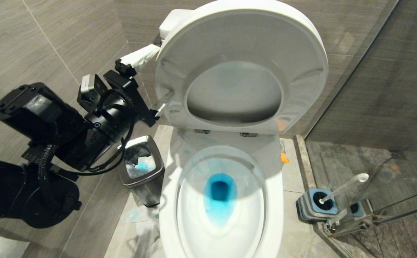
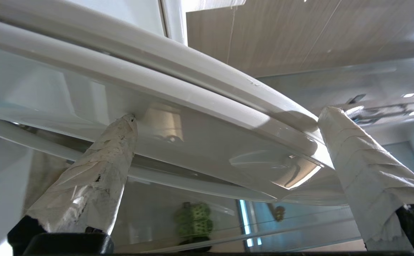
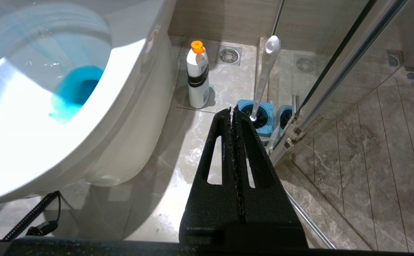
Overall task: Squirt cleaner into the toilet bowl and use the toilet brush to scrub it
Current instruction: Use the left hand to lift the toilet lid slightly
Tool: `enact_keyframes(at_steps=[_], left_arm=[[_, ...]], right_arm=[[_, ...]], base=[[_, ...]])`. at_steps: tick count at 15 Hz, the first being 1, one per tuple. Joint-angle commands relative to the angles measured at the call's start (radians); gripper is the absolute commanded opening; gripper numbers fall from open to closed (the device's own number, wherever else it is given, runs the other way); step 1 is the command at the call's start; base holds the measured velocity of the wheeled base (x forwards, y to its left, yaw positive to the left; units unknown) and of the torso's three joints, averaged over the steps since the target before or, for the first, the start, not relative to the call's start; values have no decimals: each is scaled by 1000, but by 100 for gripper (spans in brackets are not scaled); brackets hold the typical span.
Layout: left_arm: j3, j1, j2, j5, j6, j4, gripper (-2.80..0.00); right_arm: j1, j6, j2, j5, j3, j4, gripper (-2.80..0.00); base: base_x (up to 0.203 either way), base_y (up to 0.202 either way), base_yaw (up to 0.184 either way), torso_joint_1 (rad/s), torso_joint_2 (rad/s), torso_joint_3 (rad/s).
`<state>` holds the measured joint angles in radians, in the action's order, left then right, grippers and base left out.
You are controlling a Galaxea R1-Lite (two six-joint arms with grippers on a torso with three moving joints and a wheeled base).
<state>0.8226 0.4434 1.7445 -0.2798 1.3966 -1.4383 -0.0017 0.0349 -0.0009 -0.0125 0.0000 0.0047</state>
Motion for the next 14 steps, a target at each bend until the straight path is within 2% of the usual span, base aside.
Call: enact_keyframes(at_steps=[1,3,6,14], left_arm=[[45,-9,33,2,67,2,0],[73,-9,43,2,125,2,0],[100,-9,53,1,159,2,0],[179,-8,127,-1,211,14,0]], right_arm=[[0,0,1,0,1,0,-280],[0,-1,1,0,2,0,-280],[0,0,1,0,0,0,-280],[0,0,1,0,1,0,-280]], base=[[0,0,0,0,0,0],[0,0,0,0,0,0],[0,0,0,0,0,0],[0,0,0,0,0,0]])
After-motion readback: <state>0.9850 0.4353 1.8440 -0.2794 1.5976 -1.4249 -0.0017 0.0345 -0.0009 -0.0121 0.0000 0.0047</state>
